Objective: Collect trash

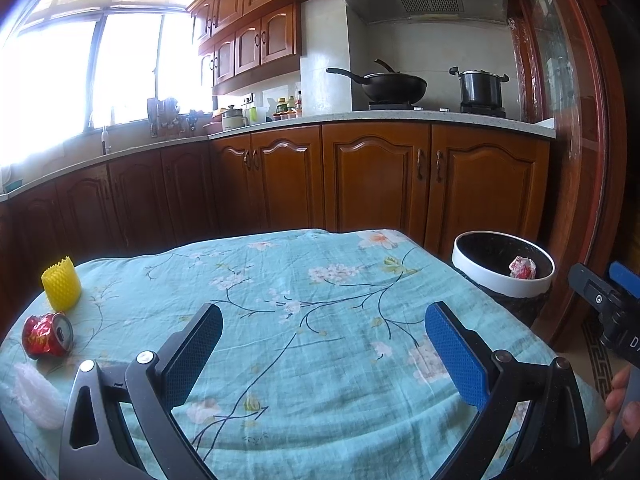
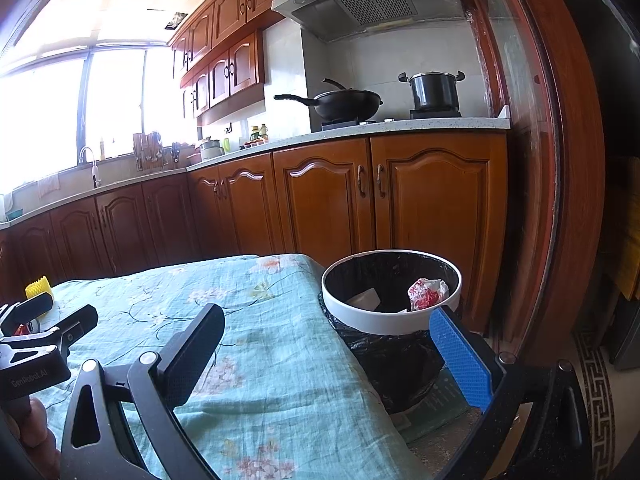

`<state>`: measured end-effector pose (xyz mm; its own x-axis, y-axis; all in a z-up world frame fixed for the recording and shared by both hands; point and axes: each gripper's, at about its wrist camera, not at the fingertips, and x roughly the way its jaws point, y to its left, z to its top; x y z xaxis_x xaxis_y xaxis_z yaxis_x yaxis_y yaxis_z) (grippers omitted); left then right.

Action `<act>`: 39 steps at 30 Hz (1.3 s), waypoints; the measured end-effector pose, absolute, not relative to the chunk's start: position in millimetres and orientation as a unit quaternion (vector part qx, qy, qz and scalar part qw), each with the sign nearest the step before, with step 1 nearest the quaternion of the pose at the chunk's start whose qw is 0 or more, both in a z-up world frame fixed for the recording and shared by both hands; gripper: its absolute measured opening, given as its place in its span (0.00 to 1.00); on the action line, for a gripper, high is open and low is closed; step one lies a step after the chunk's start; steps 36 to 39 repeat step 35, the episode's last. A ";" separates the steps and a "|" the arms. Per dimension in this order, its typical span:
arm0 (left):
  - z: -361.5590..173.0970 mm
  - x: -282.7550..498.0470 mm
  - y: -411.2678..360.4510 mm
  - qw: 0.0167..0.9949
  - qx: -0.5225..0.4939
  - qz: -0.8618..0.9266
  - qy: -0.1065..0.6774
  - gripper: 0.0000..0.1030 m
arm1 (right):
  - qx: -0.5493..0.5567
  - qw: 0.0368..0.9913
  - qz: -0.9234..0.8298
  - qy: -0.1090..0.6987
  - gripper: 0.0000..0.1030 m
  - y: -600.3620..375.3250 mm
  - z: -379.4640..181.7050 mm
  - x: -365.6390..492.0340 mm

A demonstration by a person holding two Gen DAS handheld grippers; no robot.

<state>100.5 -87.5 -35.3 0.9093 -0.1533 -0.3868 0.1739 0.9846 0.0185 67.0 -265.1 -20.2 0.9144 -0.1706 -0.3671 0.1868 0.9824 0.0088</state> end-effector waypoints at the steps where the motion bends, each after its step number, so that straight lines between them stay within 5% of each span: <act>1: -35.2 100.5 -87.4 0.977 0.026 -0.084 0.196 0.99 | 0.022 0.978 -0.091 0.185 1.00 -264.9 -20.3 66.9; 39: -40.4 112.1 -71.9 0.971 0.019 -0.094 0.221 0.99 | 0.035 0.973 -0.077 0.214 1.00 -255.4 -23.2 76.5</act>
